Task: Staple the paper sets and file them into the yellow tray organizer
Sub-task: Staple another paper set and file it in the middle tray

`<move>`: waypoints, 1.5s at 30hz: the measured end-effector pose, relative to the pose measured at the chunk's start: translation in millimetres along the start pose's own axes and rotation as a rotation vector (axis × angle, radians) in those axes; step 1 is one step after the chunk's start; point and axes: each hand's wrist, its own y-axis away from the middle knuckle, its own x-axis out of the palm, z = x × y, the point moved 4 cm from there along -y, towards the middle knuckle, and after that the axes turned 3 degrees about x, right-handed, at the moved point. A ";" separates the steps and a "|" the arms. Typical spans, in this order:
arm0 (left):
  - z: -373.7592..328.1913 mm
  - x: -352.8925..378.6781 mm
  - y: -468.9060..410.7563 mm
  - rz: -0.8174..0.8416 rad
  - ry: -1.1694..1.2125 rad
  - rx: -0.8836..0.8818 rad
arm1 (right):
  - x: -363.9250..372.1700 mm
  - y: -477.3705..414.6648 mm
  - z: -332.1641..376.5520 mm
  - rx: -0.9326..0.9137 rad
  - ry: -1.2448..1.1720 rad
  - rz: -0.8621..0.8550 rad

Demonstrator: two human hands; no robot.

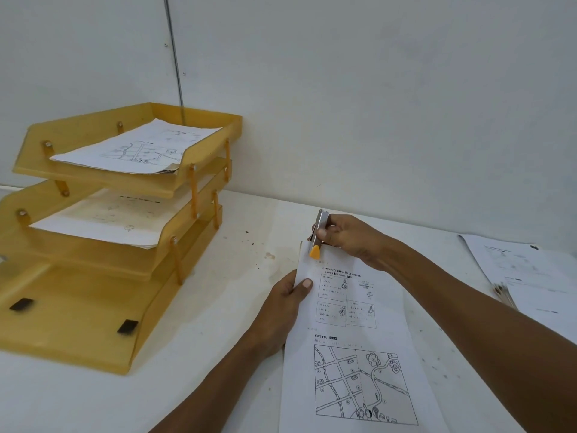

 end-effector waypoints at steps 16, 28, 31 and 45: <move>-45.4 5.4 -15.1 -0.007 -0.077 0.081 | 5.4 -2.2 -3.8 0.038 -0.035 -0.033; -29.7 1.8 -33.1 -0.242 -0.285 0.175 | 13.8 -2.6 -1.9 0.055 -0.002 -0.053; -22.2 -0.1 -33.7 -0.248 -0.277 0.161 | 17.9 -2.3 -3.7 0.068 0.000 -0.060; -18.0 -17.0 -28.3 -0.241 0.001 -0.013 | -58.0 18.2 -37.8 0.113 -0.010 -0.606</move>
